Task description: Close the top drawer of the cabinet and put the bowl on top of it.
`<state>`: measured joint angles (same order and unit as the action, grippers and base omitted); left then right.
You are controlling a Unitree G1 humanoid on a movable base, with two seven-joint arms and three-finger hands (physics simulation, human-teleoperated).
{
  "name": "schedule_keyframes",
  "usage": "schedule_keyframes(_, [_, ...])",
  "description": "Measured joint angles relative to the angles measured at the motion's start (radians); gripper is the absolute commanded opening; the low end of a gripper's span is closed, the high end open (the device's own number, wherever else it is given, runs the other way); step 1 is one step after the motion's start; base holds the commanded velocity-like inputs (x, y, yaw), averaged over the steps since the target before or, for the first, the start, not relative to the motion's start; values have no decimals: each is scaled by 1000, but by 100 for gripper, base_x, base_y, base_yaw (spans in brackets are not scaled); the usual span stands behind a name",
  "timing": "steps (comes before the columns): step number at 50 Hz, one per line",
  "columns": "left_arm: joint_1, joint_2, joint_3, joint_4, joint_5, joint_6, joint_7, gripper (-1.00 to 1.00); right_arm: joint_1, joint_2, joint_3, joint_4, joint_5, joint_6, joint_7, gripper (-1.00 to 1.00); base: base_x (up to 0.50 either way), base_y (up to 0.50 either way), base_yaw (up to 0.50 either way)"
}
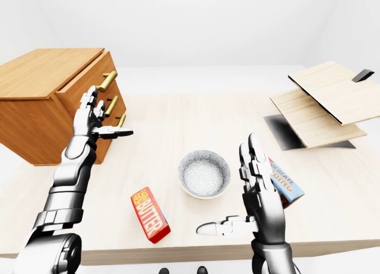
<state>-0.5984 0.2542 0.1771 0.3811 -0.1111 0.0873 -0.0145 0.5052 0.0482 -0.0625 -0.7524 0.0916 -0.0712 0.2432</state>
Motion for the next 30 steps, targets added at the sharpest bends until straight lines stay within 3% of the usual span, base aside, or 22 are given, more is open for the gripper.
schedule_keyframes(30, [-46,60,31,97,-56,0,1,100,1,-14,23,11,-12,-9,-18,100,0,0,0])
